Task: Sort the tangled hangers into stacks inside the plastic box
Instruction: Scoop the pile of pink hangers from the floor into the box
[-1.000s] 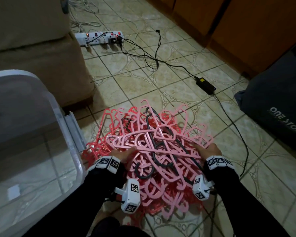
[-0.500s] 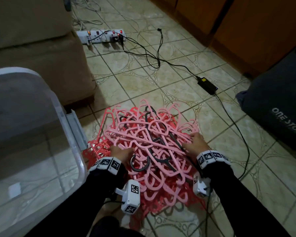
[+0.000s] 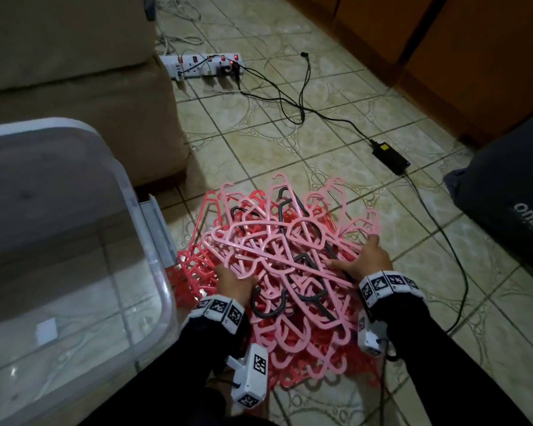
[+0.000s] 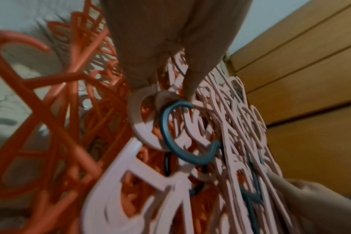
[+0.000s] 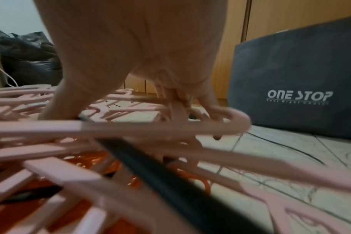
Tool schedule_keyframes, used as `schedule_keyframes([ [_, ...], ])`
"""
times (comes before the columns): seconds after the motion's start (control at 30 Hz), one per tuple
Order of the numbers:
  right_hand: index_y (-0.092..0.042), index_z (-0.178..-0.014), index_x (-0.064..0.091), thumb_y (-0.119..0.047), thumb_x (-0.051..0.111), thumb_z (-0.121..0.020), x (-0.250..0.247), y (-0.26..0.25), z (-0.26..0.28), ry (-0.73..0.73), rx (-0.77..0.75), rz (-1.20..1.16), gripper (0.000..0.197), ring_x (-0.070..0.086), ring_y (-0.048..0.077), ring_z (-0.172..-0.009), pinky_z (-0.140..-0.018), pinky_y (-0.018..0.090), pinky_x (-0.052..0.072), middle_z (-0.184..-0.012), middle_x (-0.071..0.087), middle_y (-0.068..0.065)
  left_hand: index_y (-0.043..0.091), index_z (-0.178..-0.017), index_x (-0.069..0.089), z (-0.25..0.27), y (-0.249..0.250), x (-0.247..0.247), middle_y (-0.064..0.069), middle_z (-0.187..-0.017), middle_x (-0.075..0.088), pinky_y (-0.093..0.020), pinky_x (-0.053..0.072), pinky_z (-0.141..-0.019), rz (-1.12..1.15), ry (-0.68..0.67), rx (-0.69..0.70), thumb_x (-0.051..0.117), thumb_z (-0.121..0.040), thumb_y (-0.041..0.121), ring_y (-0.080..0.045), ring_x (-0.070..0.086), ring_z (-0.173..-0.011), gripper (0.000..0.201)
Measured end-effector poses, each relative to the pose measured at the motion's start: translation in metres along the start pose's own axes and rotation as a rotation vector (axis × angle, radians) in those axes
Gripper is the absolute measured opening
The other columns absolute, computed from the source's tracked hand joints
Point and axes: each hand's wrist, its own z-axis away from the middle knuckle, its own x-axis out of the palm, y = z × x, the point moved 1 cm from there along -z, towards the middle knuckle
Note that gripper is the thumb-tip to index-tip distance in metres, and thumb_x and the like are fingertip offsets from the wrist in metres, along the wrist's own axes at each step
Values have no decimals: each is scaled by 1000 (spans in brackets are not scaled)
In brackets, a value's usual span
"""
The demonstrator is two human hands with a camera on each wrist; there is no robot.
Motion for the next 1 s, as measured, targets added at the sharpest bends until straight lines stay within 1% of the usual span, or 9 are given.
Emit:
schedule_keyframes([
  [0.1,-10,-144,7,-75,73,-47,-4,2,-2,-118,42,172,134,51,36,-121,-109,56,20,-130,55,19,5,-125,38,1,4,2,-11,-115,61,-43,47,-97,-6,30,52,72,-79,6,-30,59,-108,57],
  [0.13,-9,-145,4,-73,73,-53,-4,4,-2,-156,50,168,132,49,37,-123,-109,55,20,-134,51,20,6,-125,37,1,7,2,-10,-114,60,-43,47,-98,3,34,56,71,-80,8,-29,59,-108,56],
  [0.23,-7,-143,11,-51,84,-57,-6,10,1,-200,32,-78,121,46,37,-125,-103,46,37,-142,42,21,10,-129,28,3,19,3,-12,-117,58,-47,46,-99,59,10,29,64,-84,9,-32,58,-106,58],
  [0.37,-16,-137,22,-39,88,-55,-6,21,13,-153,-33,-290,108,47,33,-124,-101,40,38,-139,45,19,28,-121,18,7,27,0,-2,-99,47,-50,48,-95,91,-48,-38,77,-75,22,-29,55,-95,75],
  [0.43,-21,-134,33,-43,87,-57,-7,24,18,-160,-105,-283,97,51,29,-119,-99,37,40,-135,51,12,24,-127,20,6,27,-2,-1,-102,44,-49,47,-96,53,-45,-28,85,-65,30,-25,52,-96,90],
  [0.57,-17,-128,51,-48,82,-63,-5,20,22,-247,-183,-174,79,59,19,-104,-91,29,46,-126,61,5,6,-120,45,3,26,-4,-11,-108,64,-48,52,-90,45,-26,-11,89,-58,32,-30,64,-95,80],
  [0.67,-14,-135,43,-52,81,-64,-1,17,25,-285,-147,-122,89,54,24,-116,-98,32,44,-134,54,8,3,-124,47,0,20,-6,-16,-114,64,-47,51,-92,25,-14,-12,89,-61,29,-33,63,-101,80],
  [0.73,-12,-137,36,-53,80,-63,3,17,26,-291,-130,-92,96,51,26,-121,-98,31,42,-137,50,10,-1,-119,51,-1,15,-8,-20,-108,66,-48,53,-87,1,-18,-50,88,-61,30,-34,65,-96,75],
  [1.0,-12,-123,54,-64,78,-55,-2,18,34,-113,-218,-49,89,61,25,-102,-90,39,52,-114,65,9,-1,-123,47,1,7,-10,-22,-105,64,-47,56,-77,-58,-49,-115,84,-63,45,-37,66,-90,84],
])
